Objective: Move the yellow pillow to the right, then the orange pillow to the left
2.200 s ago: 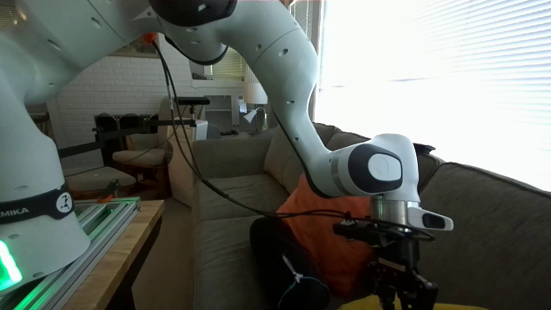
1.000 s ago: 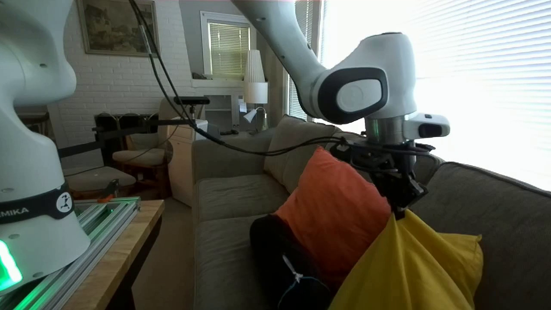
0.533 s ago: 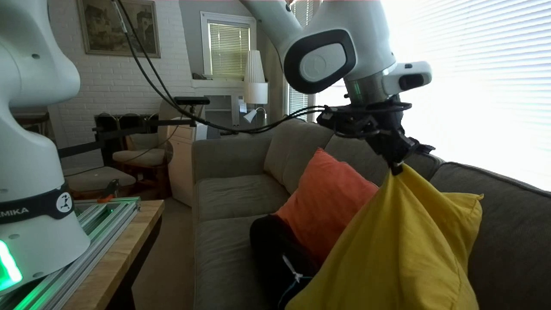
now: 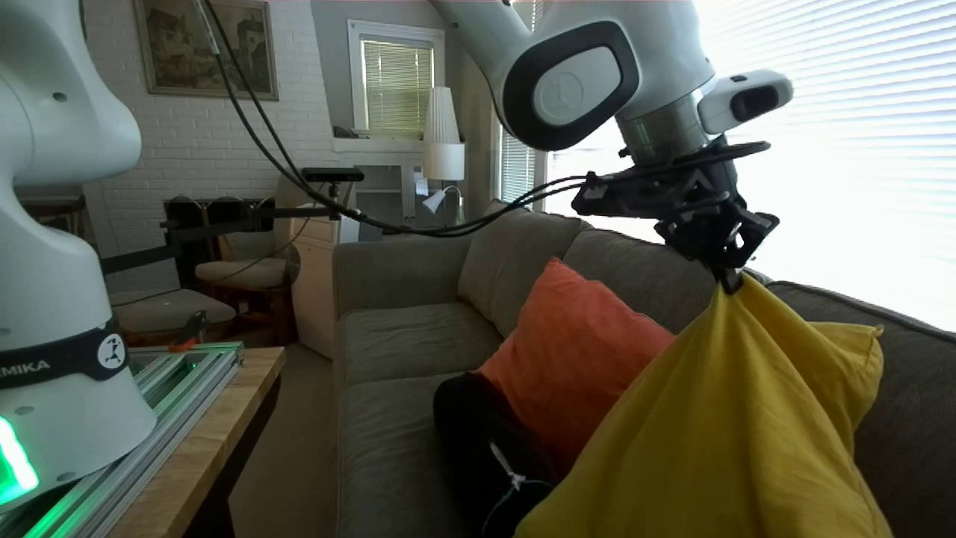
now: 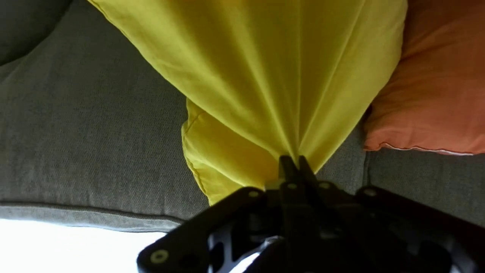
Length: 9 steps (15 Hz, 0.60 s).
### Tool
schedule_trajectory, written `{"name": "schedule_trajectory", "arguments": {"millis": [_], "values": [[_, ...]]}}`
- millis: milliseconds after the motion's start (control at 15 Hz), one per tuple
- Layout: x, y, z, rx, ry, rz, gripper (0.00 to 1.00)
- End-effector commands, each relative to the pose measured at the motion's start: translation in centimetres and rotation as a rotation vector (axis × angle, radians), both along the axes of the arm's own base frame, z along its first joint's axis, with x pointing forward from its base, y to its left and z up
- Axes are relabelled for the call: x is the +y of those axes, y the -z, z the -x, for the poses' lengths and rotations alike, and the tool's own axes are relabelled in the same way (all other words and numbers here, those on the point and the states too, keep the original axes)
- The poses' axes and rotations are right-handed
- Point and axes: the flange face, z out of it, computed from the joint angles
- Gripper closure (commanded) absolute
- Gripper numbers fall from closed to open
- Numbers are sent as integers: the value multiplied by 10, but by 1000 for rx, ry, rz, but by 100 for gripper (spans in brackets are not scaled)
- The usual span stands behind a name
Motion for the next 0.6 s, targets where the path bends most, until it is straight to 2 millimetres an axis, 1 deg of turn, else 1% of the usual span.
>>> {"name": "schedule_trajectory", "arguments": {"millis": [0,67,200,400,533], "values": [[-2,-12,-17,-18,-129,152,100],[2,-11,-20,-16,-161,196,100],[11,1,-28,-2,-224,287,100],[28,25,-41,18,-338,429,100],[35,37,-48,33,-410,525,100]]}}
